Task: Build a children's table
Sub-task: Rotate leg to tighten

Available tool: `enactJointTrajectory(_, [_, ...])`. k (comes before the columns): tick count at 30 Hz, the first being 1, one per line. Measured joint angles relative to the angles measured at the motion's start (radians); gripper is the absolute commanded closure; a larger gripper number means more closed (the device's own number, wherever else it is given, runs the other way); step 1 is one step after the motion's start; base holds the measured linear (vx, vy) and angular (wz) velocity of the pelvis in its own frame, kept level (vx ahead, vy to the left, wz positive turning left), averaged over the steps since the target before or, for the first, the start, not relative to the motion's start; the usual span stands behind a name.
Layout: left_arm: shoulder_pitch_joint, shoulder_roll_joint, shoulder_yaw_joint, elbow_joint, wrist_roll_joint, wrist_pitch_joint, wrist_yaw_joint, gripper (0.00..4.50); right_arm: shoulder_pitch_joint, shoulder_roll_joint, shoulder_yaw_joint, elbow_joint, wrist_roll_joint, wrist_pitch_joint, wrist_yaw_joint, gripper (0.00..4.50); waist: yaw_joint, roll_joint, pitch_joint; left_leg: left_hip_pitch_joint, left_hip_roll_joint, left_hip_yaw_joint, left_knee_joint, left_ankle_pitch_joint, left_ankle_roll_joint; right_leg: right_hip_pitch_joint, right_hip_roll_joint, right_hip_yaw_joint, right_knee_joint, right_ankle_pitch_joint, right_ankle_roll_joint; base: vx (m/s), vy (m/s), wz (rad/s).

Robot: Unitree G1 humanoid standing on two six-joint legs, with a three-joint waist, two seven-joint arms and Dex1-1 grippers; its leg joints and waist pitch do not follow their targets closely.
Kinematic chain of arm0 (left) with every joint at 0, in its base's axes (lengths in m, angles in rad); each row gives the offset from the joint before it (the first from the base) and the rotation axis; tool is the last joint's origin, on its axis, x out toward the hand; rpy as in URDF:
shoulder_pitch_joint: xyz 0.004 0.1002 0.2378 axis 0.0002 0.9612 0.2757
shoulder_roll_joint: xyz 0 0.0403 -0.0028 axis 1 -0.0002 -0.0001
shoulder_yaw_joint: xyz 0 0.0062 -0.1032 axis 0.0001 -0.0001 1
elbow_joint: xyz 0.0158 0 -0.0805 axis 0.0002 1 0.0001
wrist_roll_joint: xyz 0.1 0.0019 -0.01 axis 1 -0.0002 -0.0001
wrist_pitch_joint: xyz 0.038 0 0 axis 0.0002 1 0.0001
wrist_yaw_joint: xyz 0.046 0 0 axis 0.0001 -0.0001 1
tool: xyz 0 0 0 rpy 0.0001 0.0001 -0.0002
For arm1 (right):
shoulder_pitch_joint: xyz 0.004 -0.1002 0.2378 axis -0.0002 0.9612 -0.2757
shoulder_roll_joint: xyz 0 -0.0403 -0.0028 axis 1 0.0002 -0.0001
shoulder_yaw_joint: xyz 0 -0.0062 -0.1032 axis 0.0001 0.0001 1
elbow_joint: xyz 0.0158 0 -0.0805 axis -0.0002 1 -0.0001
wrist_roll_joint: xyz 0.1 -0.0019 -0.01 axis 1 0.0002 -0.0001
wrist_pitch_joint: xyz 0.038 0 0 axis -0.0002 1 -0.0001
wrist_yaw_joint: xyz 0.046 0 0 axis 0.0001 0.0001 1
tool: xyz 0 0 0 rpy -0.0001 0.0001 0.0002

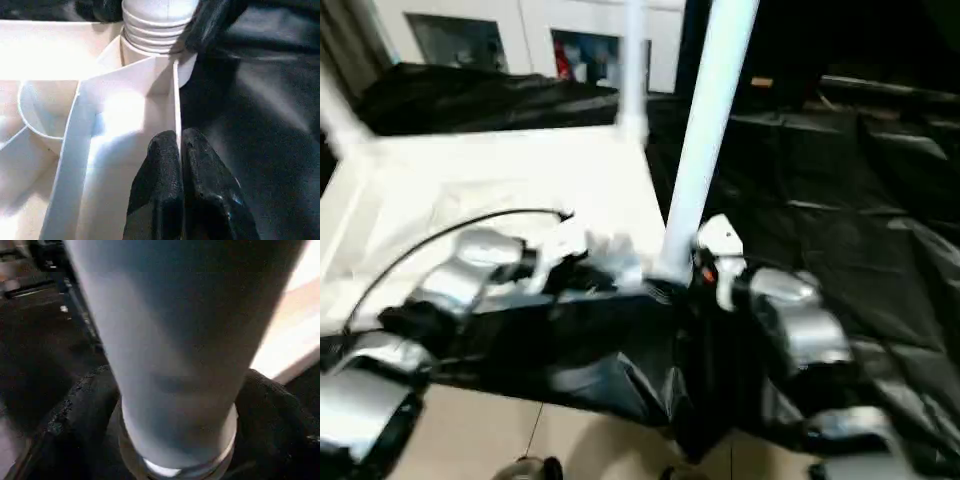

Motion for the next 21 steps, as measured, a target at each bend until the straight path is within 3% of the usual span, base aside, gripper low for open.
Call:
enactJointTrajectory(14, [0.008, 0.008, 0.0, -0.009, 0.001, -0.005, 0.008, 4.5, -0.004, 0.027, 0.006, 0.015, -0.003, 0.019, -0.027, 1.63, 0.002, -0.001, 0.001, 0.0, 0.0, 0.001, 0.002, -0.003, -0.005, 0.0, 0.0, 0.001, 0.002, 0.0, 0.0, 0.0, 0.0, 0.0])
enactJointTrajectory(17, [-0.02, -0.021, 0.004, 0.032, 0.031, -0.005, 0.13, 4.5, 0.001, 0.108, -0.041, 0.035, -0.032, 0.019, -0.24, 1.72, -0.007, -0.004, 0.0, 0.002, 0.0, 0.0, 0.002, -0.003, -0.005, 0.001, 0.0, 0.001, 0.002, 0.002, -0.003, 0.0, 0.0, 0.0])
enactJointTrajectory(21, [-0.076, -0.136, 0.01, 0.107, 0.072, 0.067, 0.356, 4.5, -0.018, 0.234, -0.131, 0.082, -0.055, 0.027, -0.607, 1.75, -0.016, -0.004, 0.0, 0.008, -0.005, 0.001, 0.001, -0.002, -0.006, 0.007, -0.003, 0.005, -0.003, 0.003, -0.004, 0.0, 0.0, 0.0])
